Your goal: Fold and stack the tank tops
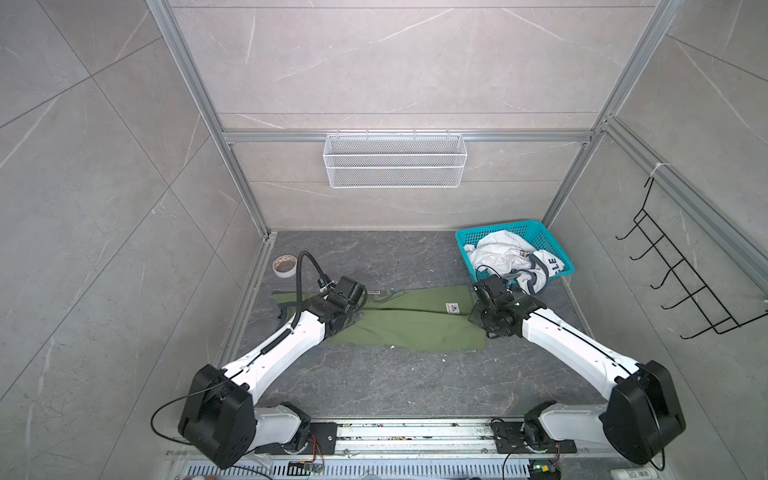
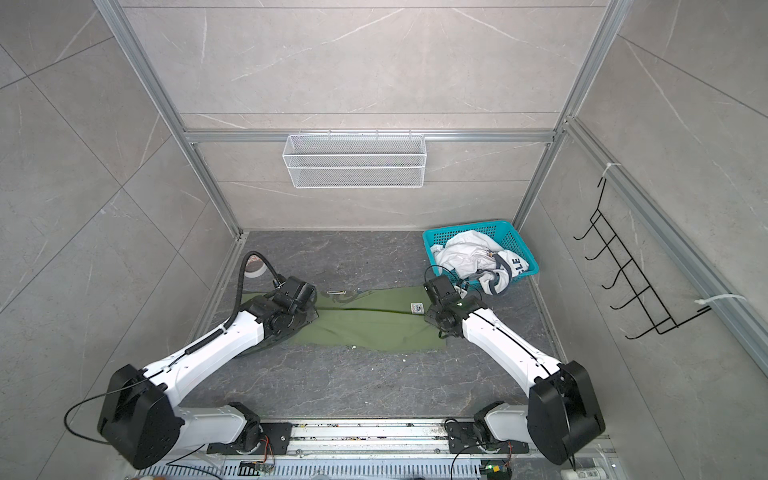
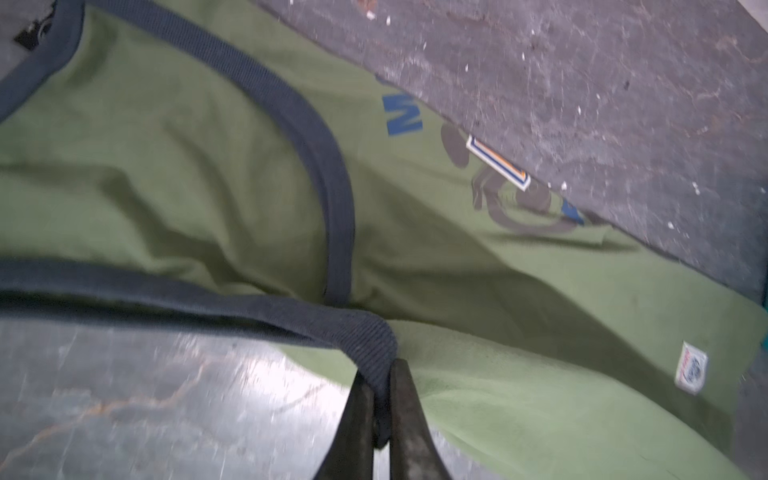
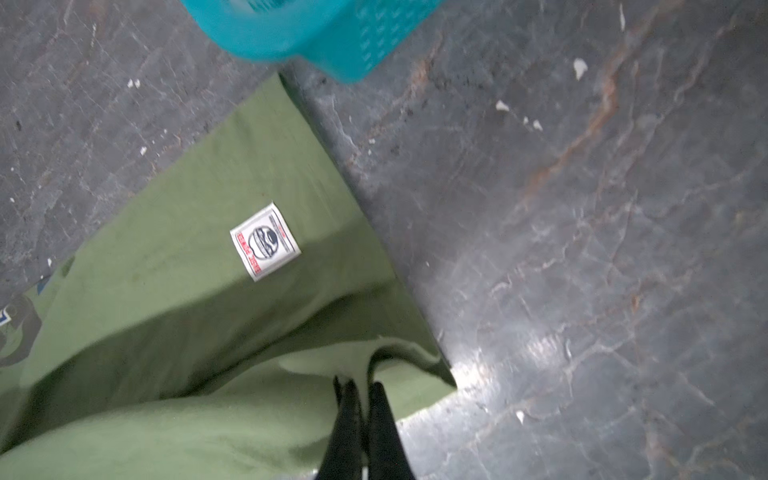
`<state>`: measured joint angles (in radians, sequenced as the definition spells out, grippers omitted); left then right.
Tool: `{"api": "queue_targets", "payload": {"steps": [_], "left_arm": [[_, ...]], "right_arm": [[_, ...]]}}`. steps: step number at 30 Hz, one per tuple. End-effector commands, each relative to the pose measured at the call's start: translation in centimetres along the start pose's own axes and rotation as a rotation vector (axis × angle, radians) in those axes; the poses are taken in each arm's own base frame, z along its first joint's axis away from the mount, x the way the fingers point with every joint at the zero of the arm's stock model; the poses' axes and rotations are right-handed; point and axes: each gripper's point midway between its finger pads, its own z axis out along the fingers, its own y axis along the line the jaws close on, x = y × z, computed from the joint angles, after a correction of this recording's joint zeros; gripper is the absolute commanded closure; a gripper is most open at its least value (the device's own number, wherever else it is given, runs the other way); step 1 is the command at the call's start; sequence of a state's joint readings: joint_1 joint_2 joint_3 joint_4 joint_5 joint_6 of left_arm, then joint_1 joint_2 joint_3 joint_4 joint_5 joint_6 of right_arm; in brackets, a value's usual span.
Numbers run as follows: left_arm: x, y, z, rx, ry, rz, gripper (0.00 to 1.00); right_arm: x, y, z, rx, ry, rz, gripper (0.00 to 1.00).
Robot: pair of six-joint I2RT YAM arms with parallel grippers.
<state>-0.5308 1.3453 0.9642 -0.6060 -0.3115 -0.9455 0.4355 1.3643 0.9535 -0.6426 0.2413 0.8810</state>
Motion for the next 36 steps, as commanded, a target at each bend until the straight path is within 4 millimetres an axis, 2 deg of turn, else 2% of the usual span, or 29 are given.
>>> {"api": "queue_targets", "payload": {"steps": [1, 7, 14, 17, 19, 22, 24, 27, 31, 36], "left_arm": [[-2.8, -1.1, 0.8, 0.018, -0.054, 0.017, 1.0], [-4.4, -1.7, 3.9, 0.002, -0.016, 0.012, 0.99], [-4.6, -2.7, 7.2, -0.015, 0.05, 0.033, 0.94], [-4.5, -2.8, 8.0, -0.03, 0.067, 0.036, 0.89], [-4.5, -2.7, 8.4, -0.041, 0.076, 0.036, 0.82], [-5.0, -2.6, 8.2, -0.053, 0.076, 0.039, 0.64], [-5.6, -2.6, 7.3, -0.05, 0.067, 0.047, 0.54], [-6.5, -2.2, 4.9, -0.041, 0.025, 0.062, 0.4], [-5.9, -2.3, 2.6, 0.014, 0.015, 0.09, 0.35], [-2.4, -3.0, 2.7, 0.087, 0.073, 0.12, 0.35]], "right_arm": [[-2.8, 1.7, 0.6, -0.006, -0.065, -0.049, 0.95], [-3.9, 2.6, 3.1, 0.03, -0.056, -0.063, 0.94], [-4.5, 2.6, 5.2, 0.076, -0.061, -0.079, 0.89], [-4.9, 3.1, 5.7, 0.066, -0.071, -0.092, 0.79], [-5.2, 3.5, 5.8, 0.066, -0.075, -0.107, 0.65], [-5.8, 3.9, 5.6, 0.073, -0.076, -0.141, 0.47], [-6.0, 4.0, 4.9, 0.072, -0.074, -0.168, 0.45], [-5.5, 3.3, 4.0, 0.057, -0.076, -0.185, 0.45], [-3.9, 3.1, 4.4, 0.021, -0.033, -0.213, 0.47], [-2.4, 3.2, 6.1, 0.002, 0.026, -0.238, 0.49]]}}
